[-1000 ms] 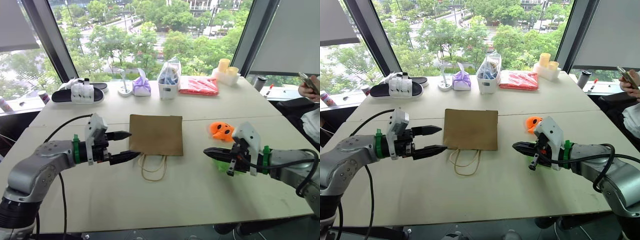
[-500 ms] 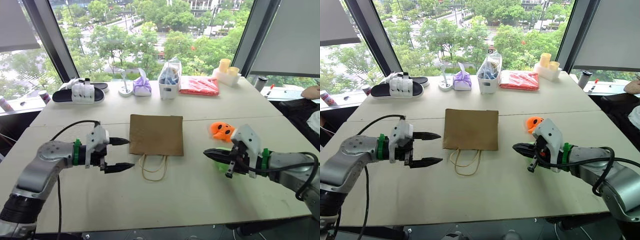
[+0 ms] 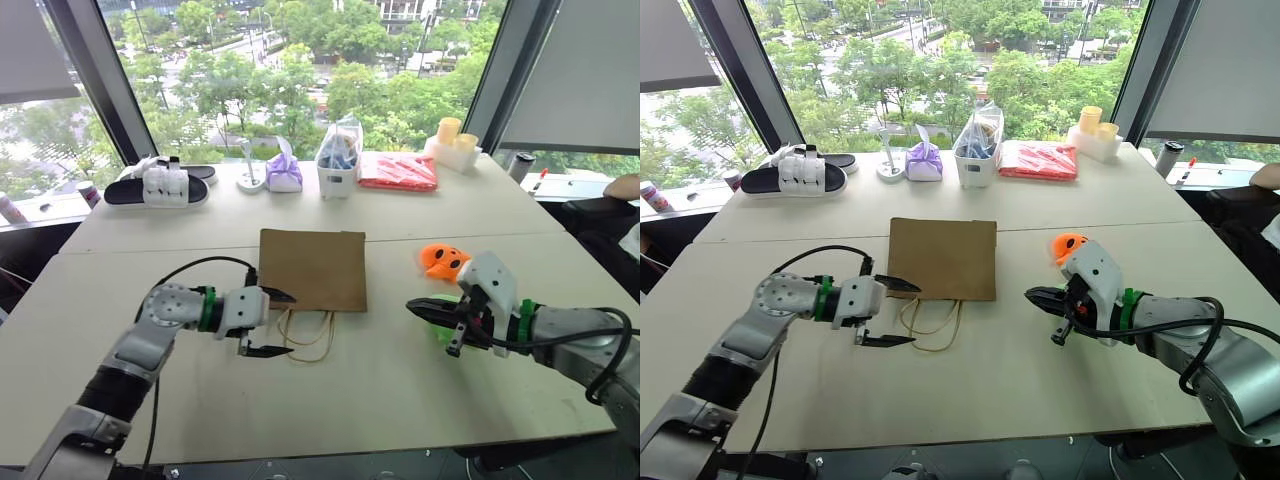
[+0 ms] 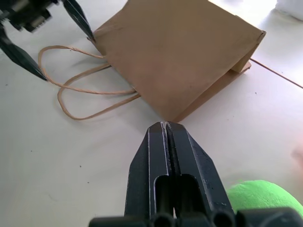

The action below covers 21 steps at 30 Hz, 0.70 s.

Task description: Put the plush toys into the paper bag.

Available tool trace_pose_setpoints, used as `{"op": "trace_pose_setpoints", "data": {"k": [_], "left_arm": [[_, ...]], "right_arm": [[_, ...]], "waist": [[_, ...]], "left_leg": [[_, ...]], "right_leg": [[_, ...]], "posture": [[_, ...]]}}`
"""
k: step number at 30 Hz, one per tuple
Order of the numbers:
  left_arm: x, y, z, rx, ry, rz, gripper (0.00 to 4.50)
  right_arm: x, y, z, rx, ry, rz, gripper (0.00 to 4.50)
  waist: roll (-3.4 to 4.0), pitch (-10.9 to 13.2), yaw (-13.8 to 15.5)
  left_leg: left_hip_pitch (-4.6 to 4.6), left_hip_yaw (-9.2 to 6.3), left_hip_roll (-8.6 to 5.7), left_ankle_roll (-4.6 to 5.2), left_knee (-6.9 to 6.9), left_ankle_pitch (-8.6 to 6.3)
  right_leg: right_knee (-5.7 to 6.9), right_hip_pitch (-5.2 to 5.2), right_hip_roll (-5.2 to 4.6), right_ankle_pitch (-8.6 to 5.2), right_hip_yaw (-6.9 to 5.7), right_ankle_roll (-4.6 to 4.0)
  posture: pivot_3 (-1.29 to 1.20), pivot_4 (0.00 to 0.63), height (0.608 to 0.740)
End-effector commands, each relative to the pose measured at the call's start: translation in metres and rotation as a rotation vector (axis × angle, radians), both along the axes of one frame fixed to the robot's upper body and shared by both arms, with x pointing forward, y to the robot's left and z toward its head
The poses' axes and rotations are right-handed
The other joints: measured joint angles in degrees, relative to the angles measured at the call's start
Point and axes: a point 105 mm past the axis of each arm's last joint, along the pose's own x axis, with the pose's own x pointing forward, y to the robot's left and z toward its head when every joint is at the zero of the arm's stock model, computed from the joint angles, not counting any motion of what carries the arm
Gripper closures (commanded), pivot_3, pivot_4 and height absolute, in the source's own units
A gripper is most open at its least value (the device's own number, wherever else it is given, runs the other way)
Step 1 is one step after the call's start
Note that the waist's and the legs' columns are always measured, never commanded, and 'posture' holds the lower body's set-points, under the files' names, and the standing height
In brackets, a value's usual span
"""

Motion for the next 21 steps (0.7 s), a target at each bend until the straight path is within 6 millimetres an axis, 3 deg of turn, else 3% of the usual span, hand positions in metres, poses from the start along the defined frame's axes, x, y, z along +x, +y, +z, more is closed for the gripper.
{"op": "trace_pose_setpoints", "data": {"k": [1, 6, 11, 16, 21], "left_arm": [[0.006, -0.001, 0.01, -0.009, -0.04, -0.002, 1.88], [0.016, -0.01, 0.036, -0.137, -0.014, 0.033, 4.45], [0.022, -0.029, 0.086, -0.374, 0.083, 0.067, 4.45], [0.015, -0.036, 0.1, -0.428, 0.146, 0.05, 4.45], [0.007, -0.038, 0.103, -0.446, 0.208, 0.04, 4.45]], "right_arm": [[-0.005, 0.006, 0.003, 0.001, -0.029, 0.015, 4.5], [-0.007, 0.008, -0.004, 0.028, -0.027, -0.028, 4.5], [-0.002, 0.028, -0.016, 0.066, -0.037, -0.05, 4.5], [0.014, 0.051, -0.028, 0.125, -0.031, -0.083, 4.5], [0.052, 0.075, -0.041, 0.184, -0.048, -0.158, 4.5]], "waist": [[0.0, 0.0, 0.01], [0.0, 0.0, 0.33], [-0.04, 0.01, 0.13], [0.0, -0.01, -1.09], [0.01, -0.01, -1.5]], "left_leg": [[0.01, 0.0, -0.03, 0.0, -0.01, 0.0], [0.0, -0.06, -0.07, 0.0, 0.05, 0.0], [-0.01, -0.15, -0.14, 0.0, 0.12, 0.0], [0.07, -0.15, -0.14, -0.01, 0.03, 0.01], [0.09, -0.17, -0.14, -0.06, 0.02, 0.04]], "right_leg": [[0.02, -0.01, 0.01, 0.0, 0.0, 0.0], [0.03, 0.03, -0.01, 0.0, -0.02, 0.0], [0.09, 0.05, 0.01, 0.0, -0.05, 0.01], [0.14, 0.04, 0.01, 0.0, -0.04, 0.02], [0.2, 0.01, 0.07, 0.0, -0.02, 0.01]], "posture": [[0.0, 0.15, 0.74], [0.0, 0.15, 0.74], [0.0, 0.15, 0.74], [0.0, 0.15, 0.74], [0.0, 0.15, 0.74]]}}
